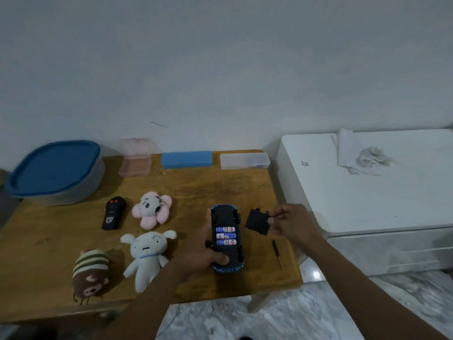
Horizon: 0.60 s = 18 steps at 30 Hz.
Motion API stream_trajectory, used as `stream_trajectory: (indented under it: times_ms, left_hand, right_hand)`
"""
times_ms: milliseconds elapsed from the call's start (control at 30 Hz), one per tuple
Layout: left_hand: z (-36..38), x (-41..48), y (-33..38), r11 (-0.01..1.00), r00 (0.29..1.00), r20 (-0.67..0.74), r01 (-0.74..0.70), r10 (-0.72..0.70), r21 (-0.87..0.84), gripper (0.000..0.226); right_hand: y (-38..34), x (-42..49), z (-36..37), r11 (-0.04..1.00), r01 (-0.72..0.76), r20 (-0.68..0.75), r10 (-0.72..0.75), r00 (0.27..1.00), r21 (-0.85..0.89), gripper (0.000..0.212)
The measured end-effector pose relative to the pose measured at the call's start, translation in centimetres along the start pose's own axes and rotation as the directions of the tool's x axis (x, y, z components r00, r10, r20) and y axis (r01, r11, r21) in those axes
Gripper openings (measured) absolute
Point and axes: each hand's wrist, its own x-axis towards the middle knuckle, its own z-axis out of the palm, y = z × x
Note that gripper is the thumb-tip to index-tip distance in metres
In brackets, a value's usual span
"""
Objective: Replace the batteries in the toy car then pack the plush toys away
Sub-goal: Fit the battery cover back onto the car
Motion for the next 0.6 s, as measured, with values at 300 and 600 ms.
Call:
stream_trajectory:
  times_ms: [300, 600]
  left_hand:
    - [-3.3, 1.1, 1.8, 0.992, 0.992, 0.087, -0.093, 0.086, 0.082, 0.122]
    - [-4.6, 1.3, 2.5, 0.987, 0.987, 0.115, -0.121, 0.109, 0.102, 0.120]
  right_hand:
    - [-6.2, 0.1, 4.0, 0.993, 0.116, 0.128, -0.113, 0.985, -0.022, 0.006]
    - [-6.6, 0.5, 5.9, 0.983, 0.148, 0.161, -0.130, 0.978, -0.105, 0.008]
